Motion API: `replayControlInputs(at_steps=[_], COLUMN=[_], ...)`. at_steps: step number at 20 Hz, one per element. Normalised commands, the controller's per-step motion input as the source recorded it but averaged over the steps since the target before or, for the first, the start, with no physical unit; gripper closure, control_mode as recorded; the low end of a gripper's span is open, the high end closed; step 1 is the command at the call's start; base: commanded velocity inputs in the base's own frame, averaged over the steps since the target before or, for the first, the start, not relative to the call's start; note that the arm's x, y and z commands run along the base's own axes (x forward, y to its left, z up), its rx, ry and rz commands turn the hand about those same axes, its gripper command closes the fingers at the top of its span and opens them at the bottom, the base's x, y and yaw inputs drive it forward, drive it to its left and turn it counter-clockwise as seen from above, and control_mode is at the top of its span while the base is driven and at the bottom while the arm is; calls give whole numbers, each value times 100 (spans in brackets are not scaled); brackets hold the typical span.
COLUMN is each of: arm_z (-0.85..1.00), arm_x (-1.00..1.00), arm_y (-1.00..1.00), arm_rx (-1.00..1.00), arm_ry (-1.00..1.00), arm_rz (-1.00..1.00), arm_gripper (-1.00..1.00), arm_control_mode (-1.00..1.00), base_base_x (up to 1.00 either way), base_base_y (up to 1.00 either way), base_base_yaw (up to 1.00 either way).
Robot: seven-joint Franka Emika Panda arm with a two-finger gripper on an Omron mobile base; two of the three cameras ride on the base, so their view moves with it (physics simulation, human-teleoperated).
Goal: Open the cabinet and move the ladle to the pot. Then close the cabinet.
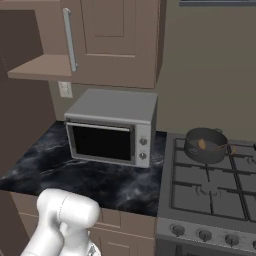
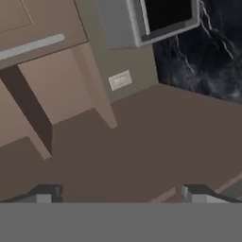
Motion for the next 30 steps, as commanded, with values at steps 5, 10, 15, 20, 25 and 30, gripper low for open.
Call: replayControlInputs(at_steps=[5,10,15,20,25,30], arm_z=[0,0,0,0,-3,-10], arm_x=[-13,-1,-1,-4,-4,-14], arm_y=[42,36,11,6,31,29], arm_rx=[-4,-16,-15,-17,-3,11], arm_ry=[-24,-22,-12,-4,-13,-11], arm_rz=[0,8,17,15,0,-5], arm_gripper=[-100,-100,-100,-100,-100,-100], arm_control_mode=[-100,-100,-100,-100,-100,-100], base_base_x=[0,0,0,0,0,0], base_base_y=[0,0,0,0,0,0], base_base_yaw=[0,0,0,0,0,0])
